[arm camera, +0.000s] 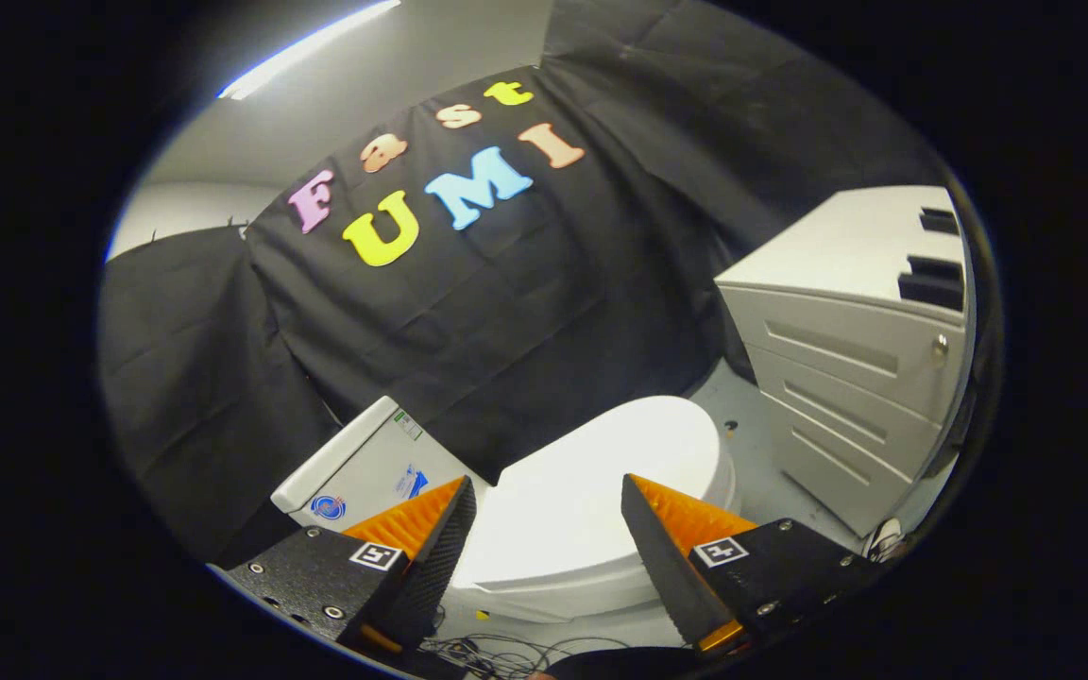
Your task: Open the toilet lid.
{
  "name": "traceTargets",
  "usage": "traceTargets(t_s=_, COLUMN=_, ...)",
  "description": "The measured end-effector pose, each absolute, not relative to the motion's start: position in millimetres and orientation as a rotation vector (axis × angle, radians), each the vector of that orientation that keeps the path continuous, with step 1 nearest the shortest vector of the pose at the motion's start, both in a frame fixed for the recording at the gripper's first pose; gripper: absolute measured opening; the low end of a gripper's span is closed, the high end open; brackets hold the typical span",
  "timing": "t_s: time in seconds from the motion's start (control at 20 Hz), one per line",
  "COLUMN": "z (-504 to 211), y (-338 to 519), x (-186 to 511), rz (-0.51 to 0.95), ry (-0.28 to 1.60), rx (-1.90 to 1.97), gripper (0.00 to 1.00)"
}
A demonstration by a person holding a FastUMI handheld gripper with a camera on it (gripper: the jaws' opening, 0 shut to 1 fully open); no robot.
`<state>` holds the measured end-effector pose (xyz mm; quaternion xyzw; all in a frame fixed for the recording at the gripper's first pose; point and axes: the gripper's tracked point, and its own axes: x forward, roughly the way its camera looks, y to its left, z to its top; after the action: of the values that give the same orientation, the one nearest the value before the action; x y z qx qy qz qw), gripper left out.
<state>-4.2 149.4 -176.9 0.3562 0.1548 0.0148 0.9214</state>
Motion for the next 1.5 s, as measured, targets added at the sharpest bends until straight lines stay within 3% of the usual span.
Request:
traceTargets(t_s=0.45, z=-287.0, y=145.9, x=-14.4, rz=-0.060, ry=0.528, rx=0.939, gripper=0.96)
traceTargets(t_s=1.2, z=-383.8, y=148.8, x=1.2, rz=-0.176, ry=0.544, rx=1.296, gripper=0.94)
traceTargets(t_s=1.4, z=-381.1, y=153.3, x=15.8, rz=-0.145, ry=0.502, rx=1.329, gripper=0.86)
traceTargets(t_s=1.5, z=-378.8, y=155.9, x=20.6, rz=-0.134, ry=0.482, rx=1.347, gripper=0.72)
